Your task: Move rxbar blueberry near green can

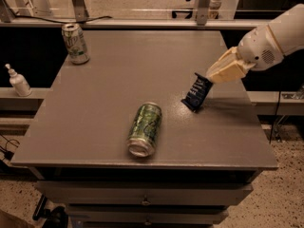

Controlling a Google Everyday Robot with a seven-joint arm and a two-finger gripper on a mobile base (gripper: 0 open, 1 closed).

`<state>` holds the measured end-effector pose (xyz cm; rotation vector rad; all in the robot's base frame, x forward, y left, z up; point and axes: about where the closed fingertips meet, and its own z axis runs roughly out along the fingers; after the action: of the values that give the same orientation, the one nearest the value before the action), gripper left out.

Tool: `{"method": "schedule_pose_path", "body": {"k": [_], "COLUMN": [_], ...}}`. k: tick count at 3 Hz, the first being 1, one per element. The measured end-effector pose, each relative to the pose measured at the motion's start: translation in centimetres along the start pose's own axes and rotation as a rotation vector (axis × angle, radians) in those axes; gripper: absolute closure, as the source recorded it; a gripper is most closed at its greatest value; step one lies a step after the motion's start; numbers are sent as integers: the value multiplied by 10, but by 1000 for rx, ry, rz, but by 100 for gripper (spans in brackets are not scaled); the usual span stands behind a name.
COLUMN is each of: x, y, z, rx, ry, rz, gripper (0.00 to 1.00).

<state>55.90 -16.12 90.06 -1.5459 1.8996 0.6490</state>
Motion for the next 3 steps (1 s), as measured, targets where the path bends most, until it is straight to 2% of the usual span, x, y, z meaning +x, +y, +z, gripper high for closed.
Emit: {"method": "schedule_pose_path", "body": {"k": [1,3], "x": [-5,-15], "y": [38,84], "z": [4,9], "rx": [-68,-161], "ry": [-21,-49], "rz": [-17,-50], "gripper": [100,100]}}
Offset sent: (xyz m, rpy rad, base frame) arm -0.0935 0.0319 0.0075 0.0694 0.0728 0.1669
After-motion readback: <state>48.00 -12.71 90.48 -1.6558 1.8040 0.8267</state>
